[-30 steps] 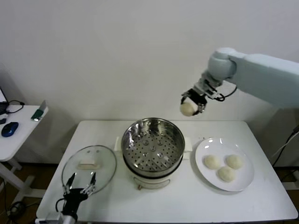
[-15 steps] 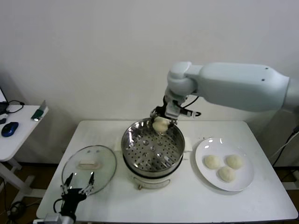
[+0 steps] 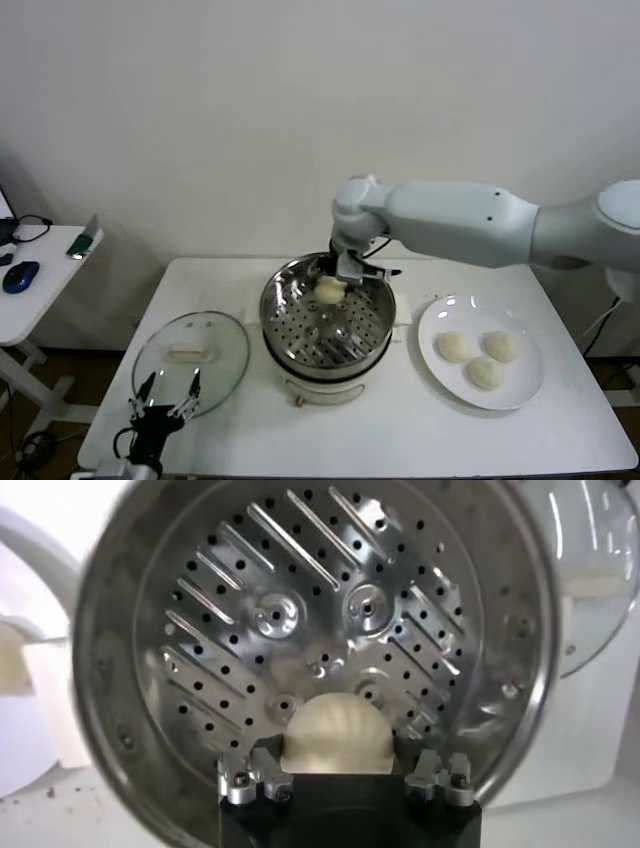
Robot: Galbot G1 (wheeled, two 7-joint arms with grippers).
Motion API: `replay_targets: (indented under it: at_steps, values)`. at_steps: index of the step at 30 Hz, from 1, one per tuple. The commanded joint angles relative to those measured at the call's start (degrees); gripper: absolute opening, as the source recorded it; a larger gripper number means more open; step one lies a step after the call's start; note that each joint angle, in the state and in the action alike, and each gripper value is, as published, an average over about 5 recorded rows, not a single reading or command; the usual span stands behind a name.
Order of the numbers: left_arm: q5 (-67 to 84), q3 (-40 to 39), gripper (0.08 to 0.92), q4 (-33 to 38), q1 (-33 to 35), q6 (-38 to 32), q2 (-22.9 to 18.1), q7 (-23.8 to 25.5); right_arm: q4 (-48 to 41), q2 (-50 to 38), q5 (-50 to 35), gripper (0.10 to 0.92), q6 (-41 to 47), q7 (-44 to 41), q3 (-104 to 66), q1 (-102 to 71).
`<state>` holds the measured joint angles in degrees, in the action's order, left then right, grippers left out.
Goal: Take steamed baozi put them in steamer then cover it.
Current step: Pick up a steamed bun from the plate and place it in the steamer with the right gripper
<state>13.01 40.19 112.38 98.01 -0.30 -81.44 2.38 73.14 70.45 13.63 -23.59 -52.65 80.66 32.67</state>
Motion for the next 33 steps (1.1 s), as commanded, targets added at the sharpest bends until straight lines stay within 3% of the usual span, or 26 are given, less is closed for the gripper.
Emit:
replay_targets:
  at_steps: [1,15,22,25,33]
  values:
    - [0.0,0.0,0.823,-0.2,-0.1,0.0,0.0,0.0,-4.3,1.2,3.3,0.729,-0.7,0.9,-1.0,-4.3]
    - [-0.1,0.0,0.823,-0.6,-0.6,0.0,-0.1,-0.3,-8.2,2.8,3.3,0.730,-1.8,2.0,-2.8,-5.3]
    - [-0.2,-0.1,0.823,-0.5,-0.6,0.0,-0.3,-0.2,-7.2,2.3,-0.2,0.813,-3.5,2.7,-2.4,-3.3]
    - [-0.4,-0.2,0.823,-0.3,-0.6,0.1,-0.6,-0.2,-5.0,0.6,-5.2,0.822,-3.7,1.8,-1.9,0.6]
    - [-1.3,-0.7,0.823,-0.3,-0.8,0.2,-1.0,0.0,1.0,-8.0,-32.7,0.823,0.9,-2.1,7.7,18.3]
